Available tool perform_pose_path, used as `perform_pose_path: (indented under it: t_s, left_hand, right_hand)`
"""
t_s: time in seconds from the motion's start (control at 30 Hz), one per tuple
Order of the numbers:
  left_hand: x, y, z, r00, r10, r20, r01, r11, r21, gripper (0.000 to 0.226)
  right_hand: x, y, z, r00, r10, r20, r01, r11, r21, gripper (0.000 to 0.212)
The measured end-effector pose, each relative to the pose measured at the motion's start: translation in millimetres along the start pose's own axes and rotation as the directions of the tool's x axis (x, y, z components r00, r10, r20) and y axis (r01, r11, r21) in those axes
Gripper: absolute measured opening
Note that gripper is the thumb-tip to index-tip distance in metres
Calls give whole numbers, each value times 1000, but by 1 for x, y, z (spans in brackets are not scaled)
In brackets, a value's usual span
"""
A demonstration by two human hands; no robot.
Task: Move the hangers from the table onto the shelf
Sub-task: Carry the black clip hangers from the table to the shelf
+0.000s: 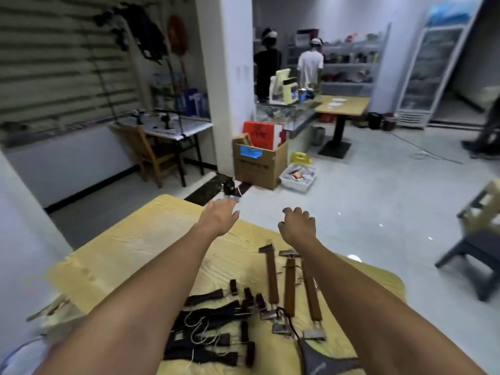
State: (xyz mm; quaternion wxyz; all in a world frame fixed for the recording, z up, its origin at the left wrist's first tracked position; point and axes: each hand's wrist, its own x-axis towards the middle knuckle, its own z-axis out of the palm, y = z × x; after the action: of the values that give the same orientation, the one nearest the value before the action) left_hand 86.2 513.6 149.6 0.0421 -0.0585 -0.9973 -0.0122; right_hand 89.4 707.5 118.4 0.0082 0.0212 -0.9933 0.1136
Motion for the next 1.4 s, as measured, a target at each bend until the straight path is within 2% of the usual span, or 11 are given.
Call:
perform_pose_path:
  t_s: [0.17, 0.37, 0.5, 0.67, 0.93, 1.1, 1.2, 1.33, 1.4]
  left_hand:
    - [23, 24, 33, 986, 154, 56, -153, 988, -24, 45]
    - [34, 34, 57, 934, 334, 125, -323, 941, -104, 44]
    - [34, 29, 71, 910, 388, 147, -374, 920, -116, 44]
    - [20, 26, 96, 894, 391, 216, -369, 919, -138, 45]
    - [-11, 54, 117, 888, 377, 262, -349, 925, -148, 48]
    - [-53, 83, 140, 919, 273, 283, -241, 960, -143, 49]
    - [-87, 99, 158, 939, 184, 292, -149, 979, -139, 50]
    - [-126, 105, 174, 948, 64, 311, -28, 993, -118, 49]
    - [-142, 100, 180, 944, 31, 329, 1, 995, -97, 48]
  right_hand:
    - [-24, 35, 38, 981, 186, 46, -187, 982, 14, 42]
    - [-59, 53, 76, 917, 382, 119, -381, 924, -28, 43]
    - [-80, 59, 89, 890, 428, 157, -420, 904, -84, 40]
    - [-98, 56, 106, 877, 439, 195, -423, 898, -122, 43]
    - [-117, 89, 118, 923, 295, 248, -265, 953, -147, 51]
    - [-130, 125, 129, 933, 146, 329, -98, 983, -158, 52]
    - [-141, 145, 146, 910, 44, 411, 35, 983, -182, 53]
    - [-156, 163, 175, 845, 9, 535, 124, 969, -212, 64]
    - [-164, 167, 187, 821, -9, 571, 178, 954, -240, 58]
